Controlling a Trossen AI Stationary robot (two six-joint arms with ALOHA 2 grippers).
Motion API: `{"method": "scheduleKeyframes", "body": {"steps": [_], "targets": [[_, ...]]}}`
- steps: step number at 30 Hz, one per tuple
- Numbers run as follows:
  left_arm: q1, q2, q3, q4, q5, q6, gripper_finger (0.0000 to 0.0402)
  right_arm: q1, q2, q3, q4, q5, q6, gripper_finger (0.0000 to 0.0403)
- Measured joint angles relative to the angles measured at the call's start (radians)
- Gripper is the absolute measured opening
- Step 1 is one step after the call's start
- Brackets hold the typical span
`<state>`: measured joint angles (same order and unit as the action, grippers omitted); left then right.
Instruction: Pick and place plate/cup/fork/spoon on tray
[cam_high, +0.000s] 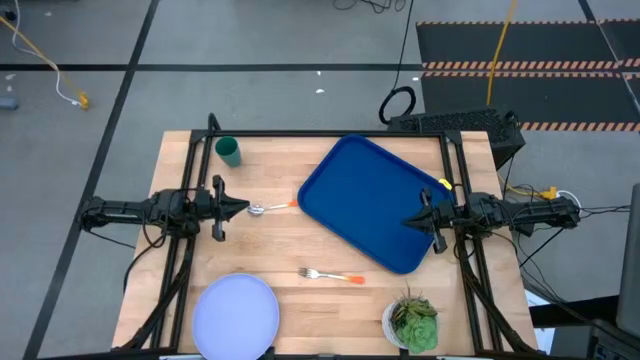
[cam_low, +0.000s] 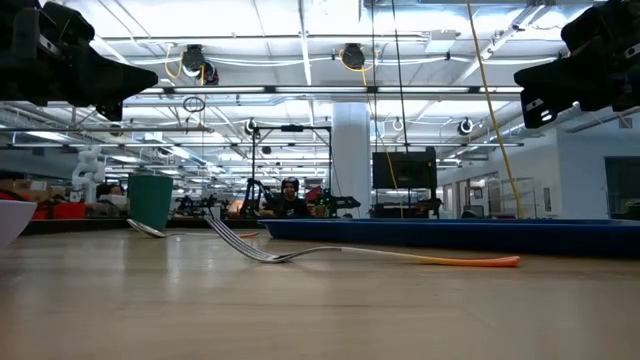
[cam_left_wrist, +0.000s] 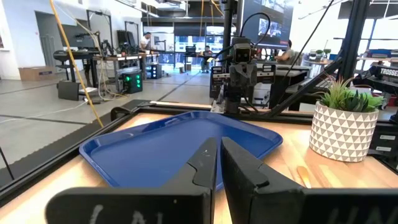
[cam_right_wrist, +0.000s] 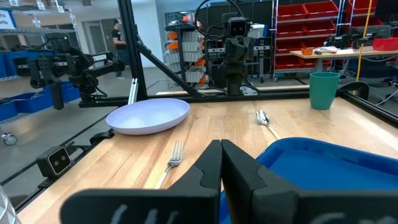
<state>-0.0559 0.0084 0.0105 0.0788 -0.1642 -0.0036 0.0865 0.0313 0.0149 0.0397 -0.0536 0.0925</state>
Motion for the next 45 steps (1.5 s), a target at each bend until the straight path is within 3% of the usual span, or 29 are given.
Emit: {"method": "scheduleKeyframes", "body": {"steps": [29, 39, 43, 45], "targets": [[0.0, 0.0, 0.0, 0.004, 0.0, -0.014, 0.0026, 0.0, 0.0, 0.0, 0.0, 0.0, 0.0, 0.0], [0.022, 0.0, 0.025, 0.376, -0.044, 0.224, 0.0026, 0.0, 0.0, 0.0, 0.0, 0.0, 0.0, 0.0], [0.028, 0.0, 0.043, 0.482, -0.18, 0.368, 0.0026, 0.0, 0.0, 0.0, 0.0, 0.0, 0.0, 0.0], [0.029, 0.0, 0.043, 0.523, -0.251, 0.332, 0.0026, 0.0, 0.0, 0.0, -0.001, 0.0, 0.0, 0.0]]}}
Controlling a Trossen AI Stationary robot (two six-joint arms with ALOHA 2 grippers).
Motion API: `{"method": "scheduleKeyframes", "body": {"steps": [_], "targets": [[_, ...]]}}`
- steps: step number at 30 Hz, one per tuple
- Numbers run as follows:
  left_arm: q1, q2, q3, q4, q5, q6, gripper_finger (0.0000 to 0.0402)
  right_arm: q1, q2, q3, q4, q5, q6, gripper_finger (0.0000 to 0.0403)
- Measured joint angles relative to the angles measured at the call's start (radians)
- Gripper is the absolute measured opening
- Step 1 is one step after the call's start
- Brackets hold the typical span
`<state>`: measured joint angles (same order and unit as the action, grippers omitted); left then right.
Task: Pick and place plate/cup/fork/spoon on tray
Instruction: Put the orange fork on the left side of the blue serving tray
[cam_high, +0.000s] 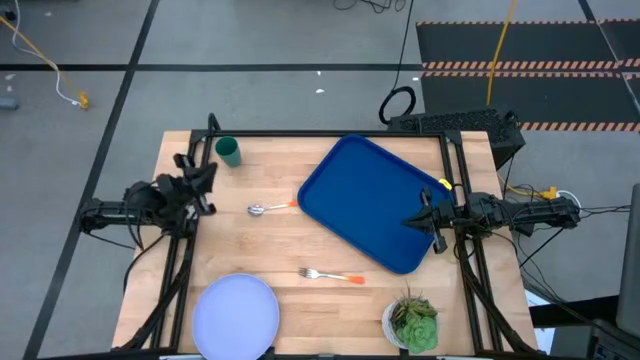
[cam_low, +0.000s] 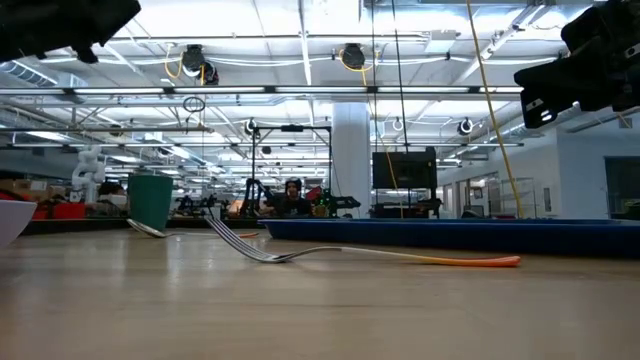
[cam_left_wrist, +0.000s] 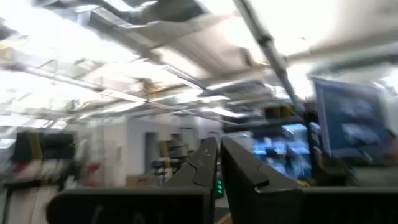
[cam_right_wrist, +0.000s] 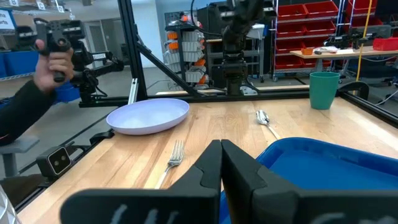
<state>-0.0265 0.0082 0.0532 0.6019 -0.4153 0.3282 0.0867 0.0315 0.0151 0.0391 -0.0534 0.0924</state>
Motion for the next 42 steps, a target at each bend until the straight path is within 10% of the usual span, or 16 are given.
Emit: {"method": "scheduleKeyframes", "body": {"steps": [4, 11, 18, 29, 37, 42], "targets": [[0.0, 0.001, 0.0, -0.008, 0.045, -0.062, 0.0026, 0.0, 0.0, 0.0, 0.0, 0.0, 0.0, 0.0], [-0.003, 0.001, 0.0, 0.064, 0.412, -0.207, 0.0026, 0.0, 0.0, 0.0, -0.001, 0.0, 0.0, 0.0], [-0.064, 0.093, 0.0, 0.049, 0.474, -0.375, 0.0026, 0.0, 0.0, 0.0, -0.001, 0.0, 0.0, 0.0], [-0.179, 0.483, 0.276, -0.014, 0.432, -0.224, 0.0026, 0.0, 0.0, 0.0, -0.002, 0.0, 0.0, 0.0], [-0.168, 0.756, 0.52, -0.351, 0.074, 0.012, 0.0026, 0.0, 0.0, 0.0, -0.002, 0.0, 0.0, 0.0], [-0.087, 0.933, 0.614, -0.442, 0.058, 0.161, 0.0035, 0.0, 0.0, 0.0, -0.002, 0.0, 0.0, 0.0]]}}
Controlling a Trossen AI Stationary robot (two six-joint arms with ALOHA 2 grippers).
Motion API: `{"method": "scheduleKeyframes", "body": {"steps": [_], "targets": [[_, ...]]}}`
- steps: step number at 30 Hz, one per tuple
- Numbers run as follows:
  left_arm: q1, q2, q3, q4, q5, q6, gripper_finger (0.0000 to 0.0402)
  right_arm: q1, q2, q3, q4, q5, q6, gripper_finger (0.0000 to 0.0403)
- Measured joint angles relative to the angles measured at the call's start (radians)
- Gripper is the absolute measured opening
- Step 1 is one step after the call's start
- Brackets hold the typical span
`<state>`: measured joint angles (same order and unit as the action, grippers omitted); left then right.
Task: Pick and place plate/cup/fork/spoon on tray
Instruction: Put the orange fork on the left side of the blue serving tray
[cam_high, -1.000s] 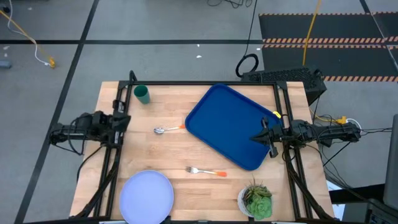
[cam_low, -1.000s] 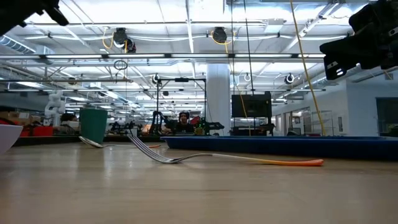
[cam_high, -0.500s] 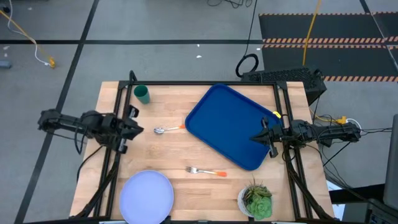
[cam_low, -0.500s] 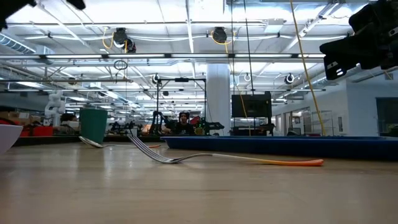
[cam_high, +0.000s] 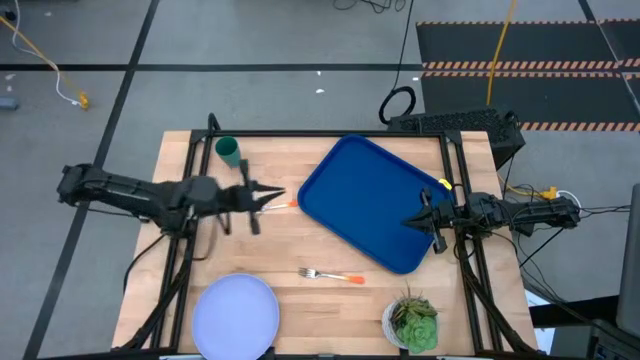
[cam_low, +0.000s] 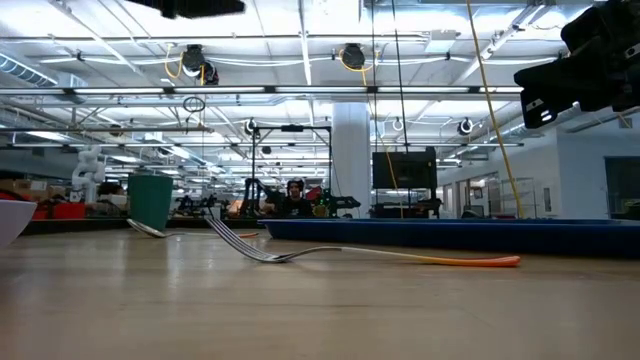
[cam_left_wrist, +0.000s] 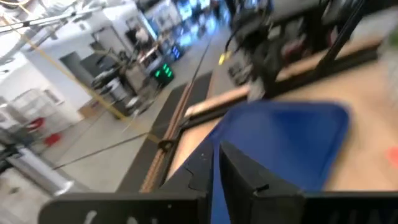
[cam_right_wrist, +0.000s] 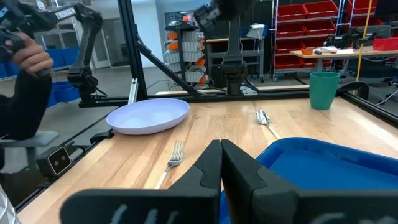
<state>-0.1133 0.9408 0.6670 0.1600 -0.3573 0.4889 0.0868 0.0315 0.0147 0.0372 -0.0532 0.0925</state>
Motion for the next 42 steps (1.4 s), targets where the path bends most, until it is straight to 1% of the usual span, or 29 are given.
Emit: {"method": "scheduleKeyframes", "body": {"steps": [3, 7, 11, 13, 16, 19, 23, 27, 31, 34, 37, 42], "targets": [[0.065, 0.102, 0.053, -0.01, -0.002, 0.033, 0.0069, 0.0, 0.0, 0.0, 0.0, 0.0, 0.0, 0.0], [0.141, 0.23, 0.112, -0.009, -0.002, 0.043, 0.0137, 0.0, 0.0, 0.0, 0.0, 0.0, 0.0, 0.0], [0.184, 0.335, 0.165, -0.021, -0.003, 0.015, 0.0199, 0.0, 0.0, 0.0, 0.0, 0.0, 0.0, 0.0], [0.191, 0.377, 0.203, -0.074, -0.002, 0.012, 0.0221, 0.0, 0.0, 0.0, 0.0, 0.0, 0.0, 0.0], [0.192, 0.434, 0.289, -0.202, -0.002, -0.005, 0.024, 0.0, 0.0, 0.0, 0.0, 0.0, 0.0, 0.0], [0.192, 0.5, 0.396, -0.386, -0.002, -0.05, 0.0241, 0.0, 0.0, 0.0, 0.0, 0.0, 0.0, 0.0], [0.192, 0.6, 0.554, -0.627, 0.01, -0.113, 0.0226, 0.0, 0.0, 0.0, 0.0, 0.0, 0.0, 0.0], [0.191, 0.692, 0.697, -0.82, 0.1, -0.163, 0.0208, 0.0, 0.0, 0.0, 0.0, 0.0, 0.0, 0.0], [0.19, 0.777, 0.812, -0.983, 0.172, -0.169, 0.0197, 0.0, 0.0, 0.0, 0.0, 0.0, 0.0, 0.0], [0.188, 0.833, 0.86, -1.057, 0.191, -0.157, 0.0196, 0.0, 0.0, 0.0, 0.0, 0.0, 0.0, 0.0], [0.183, 0.885, 0.869, -1.082, 0.209, -0.151, 0.0197, 0.0, 0.0, 0.0, 0.0, 0.0, 0.0, 0.0], [0.175, 0.989, 0.868, -1.158, 0.217, -0.128, 0.0219, 0.0, 0.0, 0.0, 0.0, 0.0, 0.0, 0.0]]}}
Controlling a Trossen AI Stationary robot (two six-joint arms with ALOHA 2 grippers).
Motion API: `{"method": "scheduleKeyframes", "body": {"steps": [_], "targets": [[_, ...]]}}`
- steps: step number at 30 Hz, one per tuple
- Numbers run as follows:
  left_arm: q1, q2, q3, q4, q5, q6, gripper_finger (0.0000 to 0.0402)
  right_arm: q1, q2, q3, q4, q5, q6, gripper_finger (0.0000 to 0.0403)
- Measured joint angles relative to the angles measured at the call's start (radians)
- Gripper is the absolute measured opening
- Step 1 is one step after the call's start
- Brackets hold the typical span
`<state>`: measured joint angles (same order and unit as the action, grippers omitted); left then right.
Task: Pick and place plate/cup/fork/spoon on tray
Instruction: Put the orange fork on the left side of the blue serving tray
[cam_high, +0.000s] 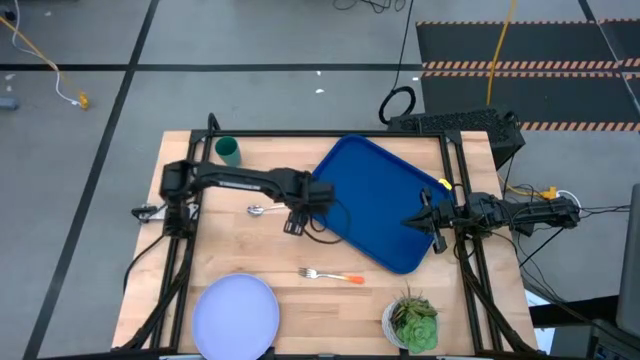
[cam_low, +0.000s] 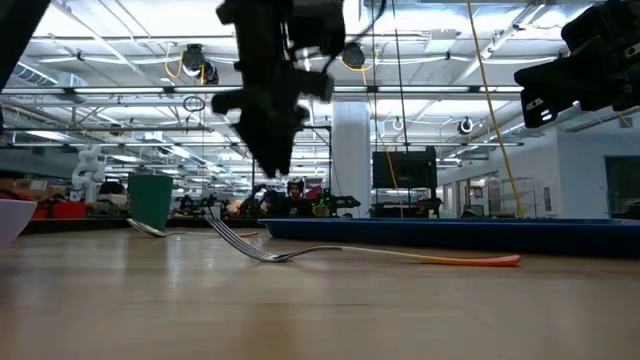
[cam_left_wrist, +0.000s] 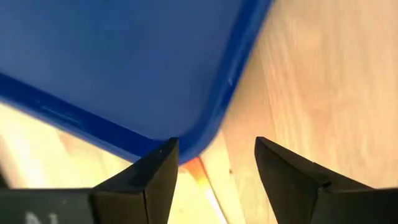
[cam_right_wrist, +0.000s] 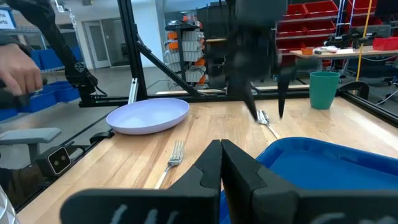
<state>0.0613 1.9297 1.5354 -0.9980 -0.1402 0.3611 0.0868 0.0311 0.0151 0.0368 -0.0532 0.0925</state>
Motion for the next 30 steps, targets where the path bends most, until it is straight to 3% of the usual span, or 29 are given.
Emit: {"method": "scheduleKeyframes", "body": {"steps": [9, 23, 30], "targets": [[-0.039, 0.05, 0.0, 0.034, -0.005, 0.064, 0.0254, 0.0, 0.0, 0.0, 0.0, 0.0, 0.0, 0.0], [-0.013, 0.05, 0.0, 0.101, 0.015, 0.105, 0.0233, 0.0, 0.0, 0.0, 0.0, 0.0, 0.0, 0.0], [-0.069, 0.05, 0.0, 0.192, 0.092, -0.01, 0.022, 0.0, 0.0, 0.0, 0.0, 0.0, 0.0, 0.0]]}}
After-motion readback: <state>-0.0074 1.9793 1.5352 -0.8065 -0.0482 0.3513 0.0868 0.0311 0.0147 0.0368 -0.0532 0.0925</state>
